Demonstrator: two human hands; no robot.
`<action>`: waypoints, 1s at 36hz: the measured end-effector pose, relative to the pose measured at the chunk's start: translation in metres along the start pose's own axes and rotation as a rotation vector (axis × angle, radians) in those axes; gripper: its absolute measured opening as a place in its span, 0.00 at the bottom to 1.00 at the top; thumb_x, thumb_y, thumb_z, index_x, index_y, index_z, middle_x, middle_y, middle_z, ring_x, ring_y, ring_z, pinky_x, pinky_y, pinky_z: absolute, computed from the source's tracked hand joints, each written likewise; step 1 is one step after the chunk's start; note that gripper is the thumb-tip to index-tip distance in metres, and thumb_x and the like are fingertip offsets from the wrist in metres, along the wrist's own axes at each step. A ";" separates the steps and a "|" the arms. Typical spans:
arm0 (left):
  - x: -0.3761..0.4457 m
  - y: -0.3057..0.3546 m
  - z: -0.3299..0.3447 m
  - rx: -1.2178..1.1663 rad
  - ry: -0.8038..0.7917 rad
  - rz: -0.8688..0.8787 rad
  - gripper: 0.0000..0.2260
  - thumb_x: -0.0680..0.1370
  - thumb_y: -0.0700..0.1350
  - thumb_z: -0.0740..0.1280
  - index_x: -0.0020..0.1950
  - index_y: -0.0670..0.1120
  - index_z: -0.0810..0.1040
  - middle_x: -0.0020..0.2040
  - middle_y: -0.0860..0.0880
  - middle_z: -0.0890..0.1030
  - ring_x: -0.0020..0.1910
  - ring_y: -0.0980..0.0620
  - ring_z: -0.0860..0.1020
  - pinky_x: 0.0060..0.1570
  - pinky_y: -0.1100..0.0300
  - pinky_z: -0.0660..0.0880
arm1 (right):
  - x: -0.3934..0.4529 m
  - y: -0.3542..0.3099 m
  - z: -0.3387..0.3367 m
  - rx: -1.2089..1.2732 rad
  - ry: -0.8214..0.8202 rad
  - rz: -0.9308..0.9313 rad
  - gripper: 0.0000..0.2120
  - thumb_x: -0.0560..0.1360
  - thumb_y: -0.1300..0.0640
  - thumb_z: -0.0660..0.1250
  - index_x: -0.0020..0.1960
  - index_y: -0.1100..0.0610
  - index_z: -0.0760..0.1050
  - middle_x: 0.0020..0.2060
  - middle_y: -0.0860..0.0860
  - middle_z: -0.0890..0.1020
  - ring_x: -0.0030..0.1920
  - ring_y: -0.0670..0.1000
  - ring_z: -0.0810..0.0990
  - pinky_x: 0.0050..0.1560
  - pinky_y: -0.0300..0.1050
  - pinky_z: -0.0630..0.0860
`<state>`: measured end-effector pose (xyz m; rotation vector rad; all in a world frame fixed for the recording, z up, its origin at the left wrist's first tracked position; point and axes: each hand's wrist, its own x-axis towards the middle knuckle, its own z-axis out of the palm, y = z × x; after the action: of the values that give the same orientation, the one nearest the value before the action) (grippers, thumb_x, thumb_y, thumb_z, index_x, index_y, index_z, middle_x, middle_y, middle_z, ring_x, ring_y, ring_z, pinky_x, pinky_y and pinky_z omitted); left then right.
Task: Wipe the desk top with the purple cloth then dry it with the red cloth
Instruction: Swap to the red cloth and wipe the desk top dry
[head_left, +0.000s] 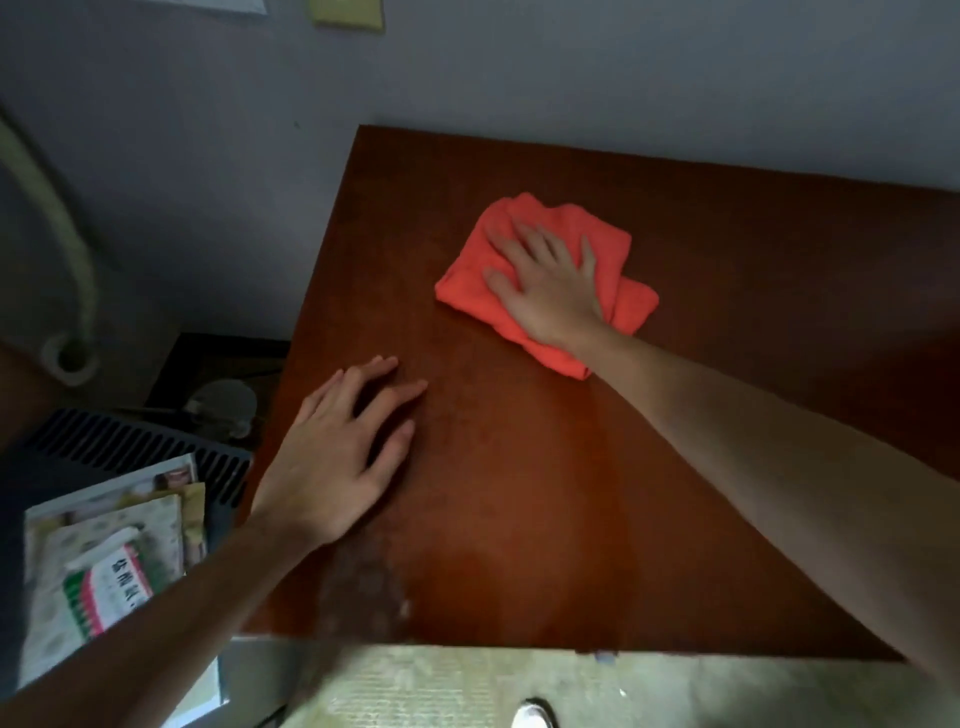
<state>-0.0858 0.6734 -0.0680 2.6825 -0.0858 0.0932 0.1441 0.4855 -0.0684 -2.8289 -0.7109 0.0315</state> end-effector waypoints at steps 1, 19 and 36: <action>-0.001 0.000 0.000 -0.046 0.032 -0.011 0.22 0.83 0.58 0.53 0.75 0.55 0.69 0.74 0.52 0.66 0.75 0.52 0.64 0.74 0.57 0.56 | -0.018 -0.008 0.001 -0.003 -0.001 -0.008 0.27 0.83 0.38 0.50 0.81 0.40 0.57 0.83 0.46 0.55 0.82 0.52 0.52 0.78 0.65 0.39; -0.028 -0.029 -0.009 0.010 0.122 -0.066 0.21 0.81 0.50 0.57 0.70 0.42 0.74 0.68 0.43 0.72 0.65 0.41 0.74 0.64 0.45 0.69 | -0.240 -0.105 0.019 -0.067 -0.049 -0.400 0.29 0.81 0.36 0.52 0.81 0.40 0.58 0.82 0.45 0.57 0.82 0.50 0.54 0.77 0.69 0.49; -0.028 -0.031 -0.007 -0.163 0.194 -0.175 0.21 0.83 0.53 0.57 0.72 0.44 0.69 0.69 0.48 0.70 0.69 0.49 0.70 0.70 0.59 0.63 | 0.029 -0.060 0.005 -0.052 -0.195 -0.590 0.27 0.81 0.37 0.50 0.80 0.38 0.59 0.82 0.43 0.59 0.81 0.49 0.57 0.78 0.63 0.50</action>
<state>-0.1120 0.7053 -0.0779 2.4923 0.1930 0.2778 0.1412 0.5511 -0.0589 -2.5662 -1.5753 0.1934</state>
